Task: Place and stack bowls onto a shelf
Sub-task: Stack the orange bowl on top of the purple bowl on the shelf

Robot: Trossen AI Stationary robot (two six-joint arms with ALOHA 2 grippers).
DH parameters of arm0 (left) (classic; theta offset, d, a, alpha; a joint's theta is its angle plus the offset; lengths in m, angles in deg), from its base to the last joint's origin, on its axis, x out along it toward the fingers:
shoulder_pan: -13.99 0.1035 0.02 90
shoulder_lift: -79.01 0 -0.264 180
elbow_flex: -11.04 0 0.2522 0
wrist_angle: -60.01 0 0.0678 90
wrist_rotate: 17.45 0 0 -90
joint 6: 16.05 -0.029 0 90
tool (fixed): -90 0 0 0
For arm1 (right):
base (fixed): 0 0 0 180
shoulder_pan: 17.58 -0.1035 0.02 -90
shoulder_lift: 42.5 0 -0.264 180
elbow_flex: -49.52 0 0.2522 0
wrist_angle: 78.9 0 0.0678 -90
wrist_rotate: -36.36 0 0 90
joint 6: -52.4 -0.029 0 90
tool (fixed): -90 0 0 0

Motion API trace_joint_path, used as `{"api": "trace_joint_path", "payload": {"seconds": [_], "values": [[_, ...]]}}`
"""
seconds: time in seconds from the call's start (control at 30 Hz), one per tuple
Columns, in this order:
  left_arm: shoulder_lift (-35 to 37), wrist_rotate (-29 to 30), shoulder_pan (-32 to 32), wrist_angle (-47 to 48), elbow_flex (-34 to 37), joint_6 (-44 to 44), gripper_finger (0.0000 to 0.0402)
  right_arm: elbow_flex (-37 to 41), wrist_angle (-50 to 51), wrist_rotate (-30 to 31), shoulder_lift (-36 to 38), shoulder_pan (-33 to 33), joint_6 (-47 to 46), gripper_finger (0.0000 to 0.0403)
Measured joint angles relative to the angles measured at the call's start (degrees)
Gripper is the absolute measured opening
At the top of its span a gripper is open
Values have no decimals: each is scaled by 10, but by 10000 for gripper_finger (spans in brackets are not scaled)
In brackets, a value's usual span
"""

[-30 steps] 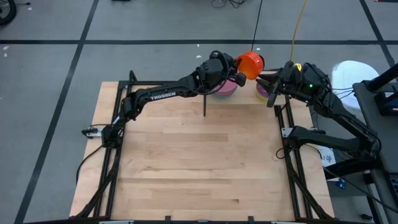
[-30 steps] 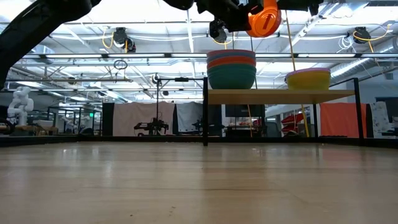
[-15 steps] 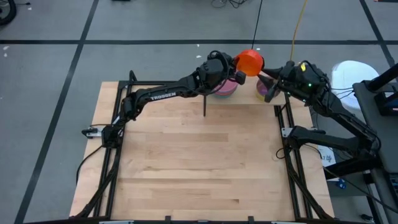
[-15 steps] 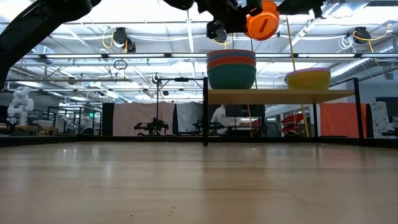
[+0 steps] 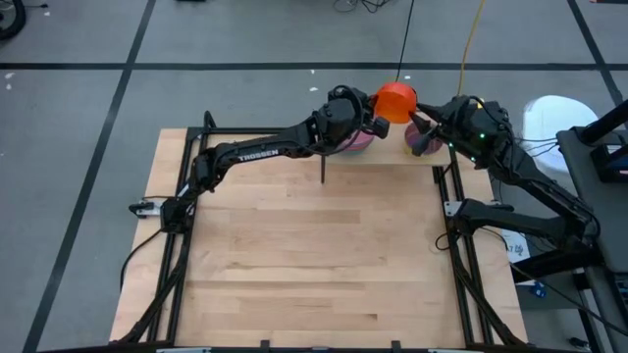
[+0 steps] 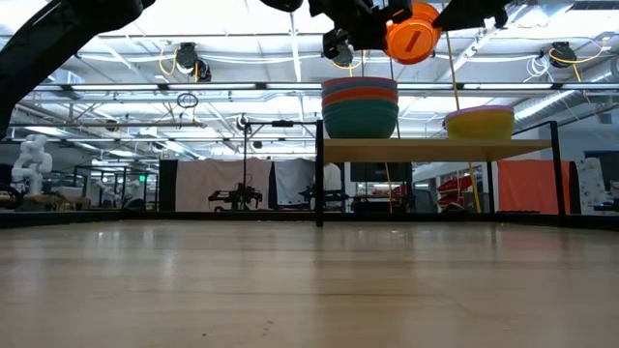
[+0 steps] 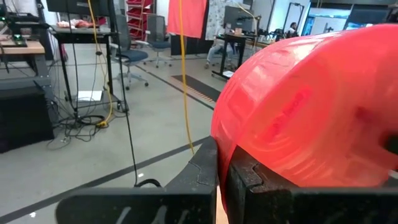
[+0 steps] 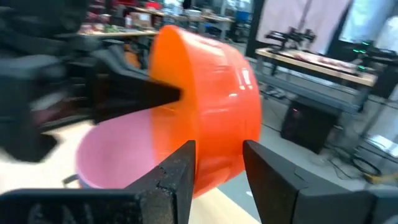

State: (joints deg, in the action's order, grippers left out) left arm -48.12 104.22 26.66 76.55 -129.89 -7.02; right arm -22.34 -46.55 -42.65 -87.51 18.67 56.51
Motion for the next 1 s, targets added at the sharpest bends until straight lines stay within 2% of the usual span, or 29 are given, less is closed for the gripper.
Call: {"api": "trace_joint_path", "payload": {"seconds": [0.47,0.57,0.73,0.87,1.0], "values": [[0,23,-22,10,0,-1,3,0,1,15,0,0,11,124],[0,25,-23,10,0,-1,3,0,1,17,0,0,10,95],[0,25,-24,10,0,-1,9,0,0,32,0,2,9,15],[0,25,-25,10,0,-1,14,0,2,40,0,1,8,10],[0,15,-27,10,0,2,36,0,3,40,0,1,9,3]]}}
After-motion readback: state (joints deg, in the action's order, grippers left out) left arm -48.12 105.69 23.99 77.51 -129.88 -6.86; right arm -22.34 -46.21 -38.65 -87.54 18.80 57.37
